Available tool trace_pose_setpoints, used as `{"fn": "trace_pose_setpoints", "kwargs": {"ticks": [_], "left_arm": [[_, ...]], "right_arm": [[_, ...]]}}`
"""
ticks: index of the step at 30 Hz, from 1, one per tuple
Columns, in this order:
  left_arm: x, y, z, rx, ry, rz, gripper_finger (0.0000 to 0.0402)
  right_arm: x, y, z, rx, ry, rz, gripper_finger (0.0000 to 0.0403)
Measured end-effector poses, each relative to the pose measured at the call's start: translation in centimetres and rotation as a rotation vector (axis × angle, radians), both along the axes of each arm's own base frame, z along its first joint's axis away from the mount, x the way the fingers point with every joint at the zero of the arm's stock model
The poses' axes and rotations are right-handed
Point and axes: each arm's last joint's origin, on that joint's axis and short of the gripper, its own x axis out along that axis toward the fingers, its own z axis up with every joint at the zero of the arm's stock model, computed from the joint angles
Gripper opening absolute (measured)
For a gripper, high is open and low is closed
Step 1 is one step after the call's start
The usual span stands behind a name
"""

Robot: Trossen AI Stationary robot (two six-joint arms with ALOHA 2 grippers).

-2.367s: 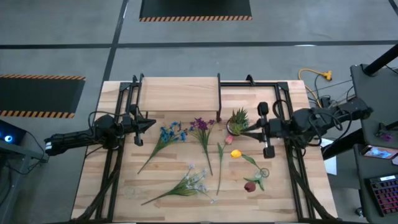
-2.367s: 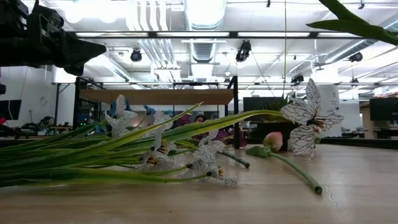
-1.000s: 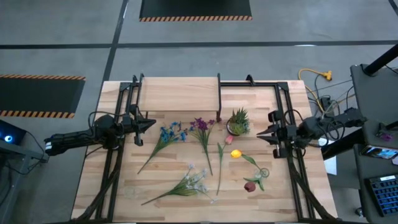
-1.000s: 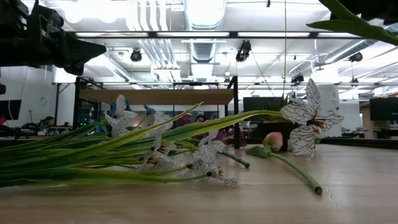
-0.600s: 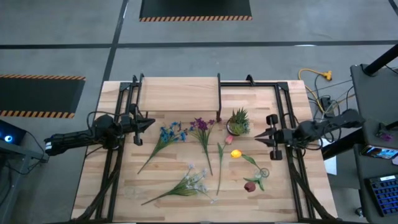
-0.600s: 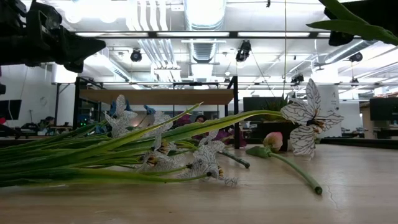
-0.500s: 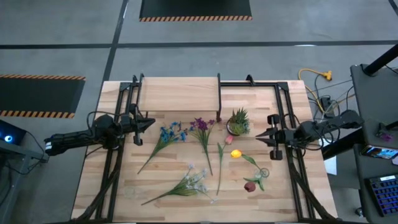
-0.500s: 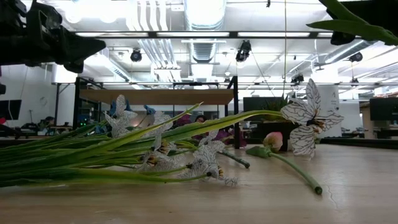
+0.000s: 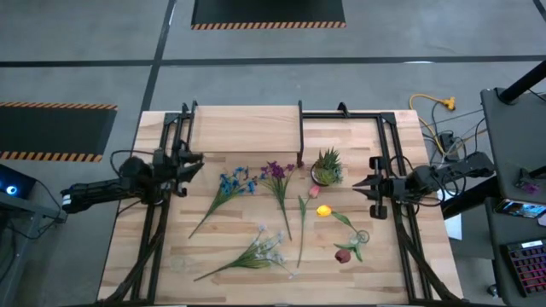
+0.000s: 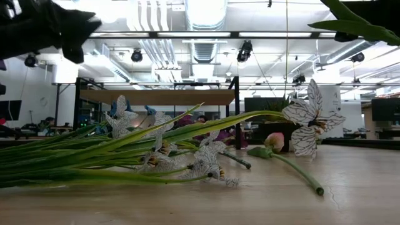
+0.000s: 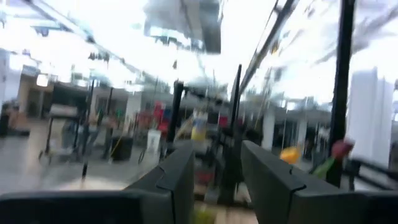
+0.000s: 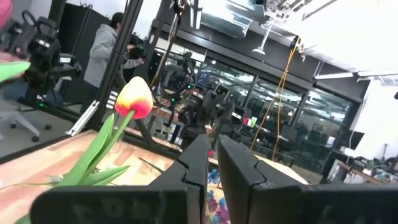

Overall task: Pick and place flowers into a vace then onto a shelf
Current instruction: Put the pink tulip into the right transparent vase

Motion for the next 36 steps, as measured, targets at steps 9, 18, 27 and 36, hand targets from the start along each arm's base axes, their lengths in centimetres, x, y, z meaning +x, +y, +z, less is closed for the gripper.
{"fn": "trace_pose_setpoints", "kwargs": {"ticks": [9, 18, 27, 36], "left_arm": [[-0.6, 0.0, 1.1, -0.003, -0.130, 0.009, 0.0118], [0.1, 0.1, 0.7, -0.051, -0.080, -0.013, 0.0198], [1.6, -0.2, 5.6, 0.039, -0.046, -0.152, 0.0240], [6.8, 0.7, 11.1, -0.085, 0.252, -0.145, 0.0240]], "right_arm": [[-0.1, 0.0, 0.3, -0.027, -0.019, -0.009, 0.0027], [0.0, -0.1, 0.0, 0.117, 0.022, 0.003, 0.0027], [0.0, -0.1, -0.1, 0.150, 0.035, 0.008, 0.0027], [0.0, -0.2, 0.0, 0.173, 0.033, -0.018, 0.0027]]}}
